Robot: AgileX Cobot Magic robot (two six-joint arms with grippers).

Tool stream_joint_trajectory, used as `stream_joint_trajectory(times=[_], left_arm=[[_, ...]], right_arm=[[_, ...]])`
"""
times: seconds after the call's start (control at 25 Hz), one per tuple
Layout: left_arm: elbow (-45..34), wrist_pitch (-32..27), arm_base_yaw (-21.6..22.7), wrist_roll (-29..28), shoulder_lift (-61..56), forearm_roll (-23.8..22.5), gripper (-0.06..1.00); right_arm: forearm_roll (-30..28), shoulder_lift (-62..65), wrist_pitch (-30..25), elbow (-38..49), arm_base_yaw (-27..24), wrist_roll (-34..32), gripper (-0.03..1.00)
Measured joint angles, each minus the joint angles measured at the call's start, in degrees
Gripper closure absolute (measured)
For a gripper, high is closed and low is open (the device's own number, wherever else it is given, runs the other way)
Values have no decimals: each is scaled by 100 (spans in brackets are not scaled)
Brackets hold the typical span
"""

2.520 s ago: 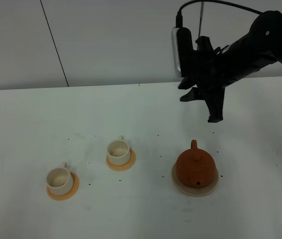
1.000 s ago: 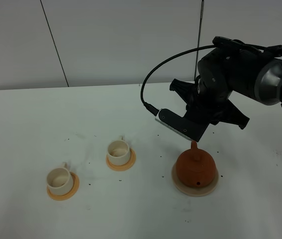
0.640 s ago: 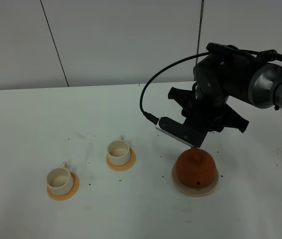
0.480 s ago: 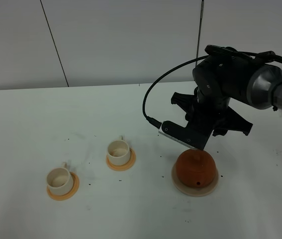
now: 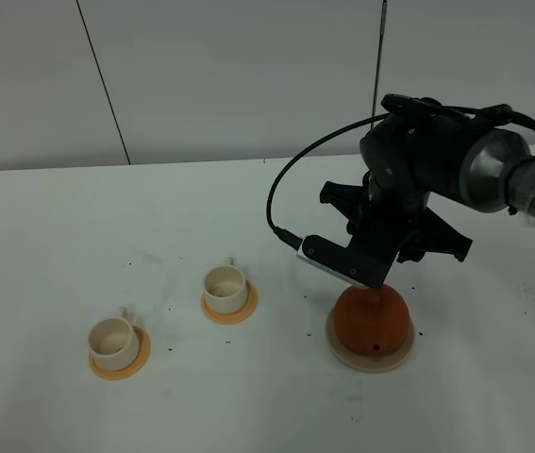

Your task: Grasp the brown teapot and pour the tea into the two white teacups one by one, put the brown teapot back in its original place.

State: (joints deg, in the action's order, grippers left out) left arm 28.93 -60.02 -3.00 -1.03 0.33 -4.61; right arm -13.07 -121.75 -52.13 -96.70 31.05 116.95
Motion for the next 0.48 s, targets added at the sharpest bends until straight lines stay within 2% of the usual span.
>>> stream_joint_trajectory(times=[0.48], left_arm=[[0,4,0,0,0,0,84]], right_arm=[[57,-175,132,6,89,0,58]])
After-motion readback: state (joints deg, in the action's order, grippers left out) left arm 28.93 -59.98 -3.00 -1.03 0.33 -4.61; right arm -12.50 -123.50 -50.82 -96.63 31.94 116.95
